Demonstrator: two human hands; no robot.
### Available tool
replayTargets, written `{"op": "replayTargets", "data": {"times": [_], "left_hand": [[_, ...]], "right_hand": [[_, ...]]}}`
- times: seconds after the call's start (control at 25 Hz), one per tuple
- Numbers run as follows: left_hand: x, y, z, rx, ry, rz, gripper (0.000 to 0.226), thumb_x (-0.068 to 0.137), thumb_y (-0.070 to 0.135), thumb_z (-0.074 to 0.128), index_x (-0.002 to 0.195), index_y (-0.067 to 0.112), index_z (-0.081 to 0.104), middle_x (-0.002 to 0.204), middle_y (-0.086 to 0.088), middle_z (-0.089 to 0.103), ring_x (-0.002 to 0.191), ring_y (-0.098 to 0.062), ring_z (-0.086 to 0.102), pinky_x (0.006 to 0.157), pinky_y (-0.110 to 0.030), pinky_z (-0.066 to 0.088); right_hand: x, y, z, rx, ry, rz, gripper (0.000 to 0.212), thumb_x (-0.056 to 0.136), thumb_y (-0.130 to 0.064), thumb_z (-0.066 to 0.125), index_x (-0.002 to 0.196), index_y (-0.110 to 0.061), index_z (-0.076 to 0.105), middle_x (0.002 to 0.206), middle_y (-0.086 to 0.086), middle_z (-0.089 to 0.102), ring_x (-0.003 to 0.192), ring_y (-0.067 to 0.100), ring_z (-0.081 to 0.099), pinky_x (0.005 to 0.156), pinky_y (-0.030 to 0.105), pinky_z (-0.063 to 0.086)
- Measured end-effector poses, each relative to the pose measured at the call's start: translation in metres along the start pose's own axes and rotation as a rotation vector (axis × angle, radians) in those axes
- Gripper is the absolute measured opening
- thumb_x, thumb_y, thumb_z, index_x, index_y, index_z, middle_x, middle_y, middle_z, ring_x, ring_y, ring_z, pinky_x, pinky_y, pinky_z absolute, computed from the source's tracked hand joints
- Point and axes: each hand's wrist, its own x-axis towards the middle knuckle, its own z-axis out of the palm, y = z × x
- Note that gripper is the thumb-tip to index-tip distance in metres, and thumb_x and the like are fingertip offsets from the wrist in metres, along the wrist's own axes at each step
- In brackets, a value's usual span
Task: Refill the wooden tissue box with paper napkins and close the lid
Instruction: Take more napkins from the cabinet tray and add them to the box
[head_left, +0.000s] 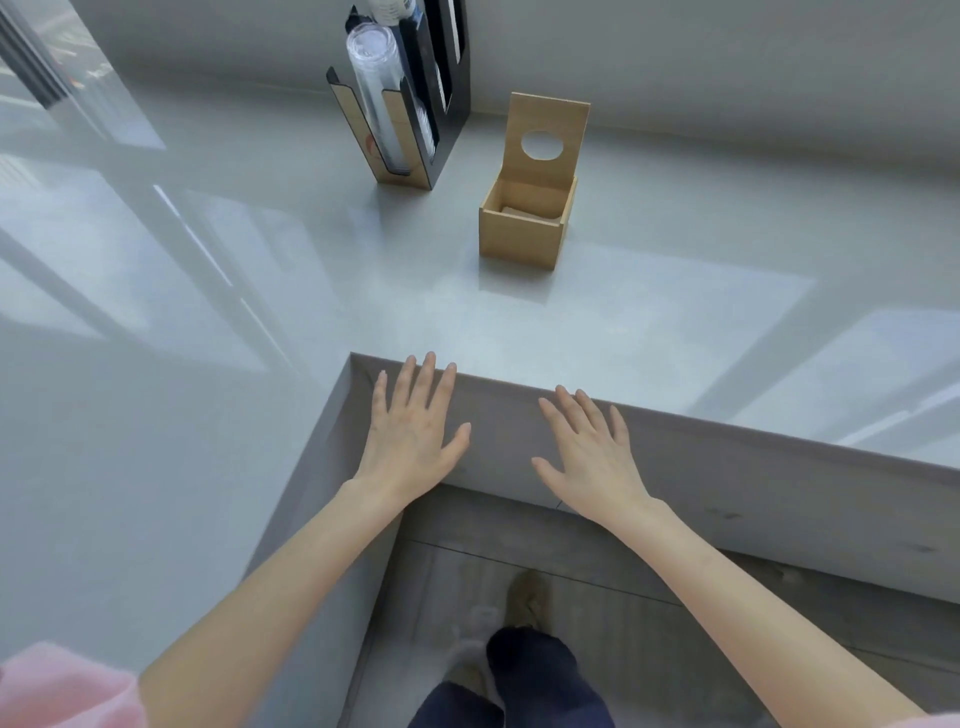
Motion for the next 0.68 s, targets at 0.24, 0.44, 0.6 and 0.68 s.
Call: {"op": "replayTargets", "data": {"times": [0.24,0.44,0.6,0.68], "left_hand": [[-0.012,0.004,0.019,-0.033,0.006,0.028,0.080,0.078,0.051,0.010,0.147,0.010,0.018,0.156,-0.017,0.014,0.145,-0.030,0.009,0.116,-0.049,0.005],[-0.011,0.022,0.051,0.033,0.011,0.047,0.067,0.077,0.043,0.032,0.128,0.004,0.053,0.132,-0.020,0.056,0.122,-0.034,0.053,0.098,-0.053,0.041],[0.003,0.032,0.084,0.055,0.010,0.057,0.063,0.075,0.041,0.035,0.120,0.004,0.060,0.124,-0.017,0.063,0.114,-0.031,0.061,0.090,-0.050,0.049],[0.011,0.038,0.100,0.056,-0.021,0.072,0.064,0.074,0.041,0.035,0.119,0.003,0.061,0.123,-0.017,0.064,0.113,-0.031,0.061,0.088,-0.050,0.050]], "right_hand": [[-0.018,-0.001,0.011,-0.036,-0.021,0.031,0.065,0.094,-0.035,0.041,0.149,-0.019,0.010,0.160,0.002,0.000,0.147,0.020,-0.004,0.118,0.046,-0.001],[-0.014,0.014,0.027,-0.040,-0.055,0.020,0.065,0.095,-0.035,0.040,0.149,-0.019,0.009,0.160,0.002,0.001,0.147,0.019,-0.004,0.118,0.045,-0.001],[0.002,0.033,0.048,-0.022,-0.067,0.006,0.064,0.095,-0.033,0.041,0.149,-0.018,0.010,0.160,0.003,0.003,0.147,0.019,-0.002,0.118,0.044,-0.001],[0.014,0.041,0.057,0.000,-0.056,0.004,0.064,0.094,-0.031,0.042,0.149,-0.017,0.012,0.160,0.004,0.005,0.147,0.019,0.000,0.118,0.044,0.001]]}}
